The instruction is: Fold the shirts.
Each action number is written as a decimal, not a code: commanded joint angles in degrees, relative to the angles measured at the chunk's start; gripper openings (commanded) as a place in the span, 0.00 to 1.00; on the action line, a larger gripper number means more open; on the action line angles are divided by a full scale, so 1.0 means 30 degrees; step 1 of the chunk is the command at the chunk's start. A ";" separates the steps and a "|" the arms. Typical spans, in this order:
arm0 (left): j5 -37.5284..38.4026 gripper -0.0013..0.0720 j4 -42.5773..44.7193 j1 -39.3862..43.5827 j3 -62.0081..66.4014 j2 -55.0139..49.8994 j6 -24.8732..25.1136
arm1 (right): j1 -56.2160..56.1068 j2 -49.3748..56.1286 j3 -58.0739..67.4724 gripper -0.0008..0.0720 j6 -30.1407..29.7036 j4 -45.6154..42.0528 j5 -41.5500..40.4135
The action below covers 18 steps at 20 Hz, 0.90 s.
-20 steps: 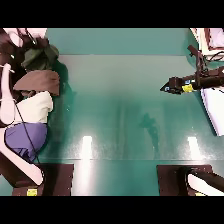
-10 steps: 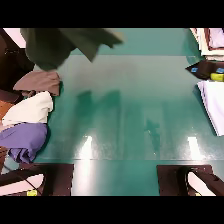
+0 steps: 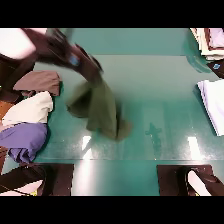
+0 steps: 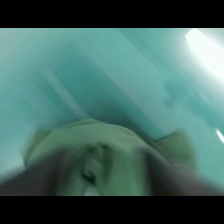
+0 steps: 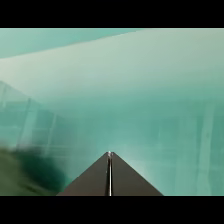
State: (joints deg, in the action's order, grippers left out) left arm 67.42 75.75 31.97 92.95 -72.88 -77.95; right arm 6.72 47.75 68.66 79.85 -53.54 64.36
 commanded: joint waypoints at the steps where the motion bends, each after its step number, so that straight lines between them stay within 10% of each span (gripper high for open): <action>1: -0.0495 0.92 0.0525 0.1202 -0.2375 -0.0940 -0.0415 | 0.0131 -0.0153 0.0015 0.03 0.0000 0.0000 0.0707; 8: 0.3096 0.92 0.0087 -0.6339 -0.3162 -0.0342 -0.0882 | 0.0131 -0.0146 0.0015 0.03 0.0000 -0.0015 0.1253; 18: -0.2943 0.92 -0.3767 -1.0652 -1.2633 -0.0357 0.1785 | 0.0131 -0.0087 0.0007 0.03 0.0000 -0.0022 0.1166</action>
State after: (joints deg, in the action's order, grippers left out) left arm 64.20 68.03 1.56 61.54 -73.97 -75.07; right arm 7.11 47.42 68.66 79.83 -53.60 67.88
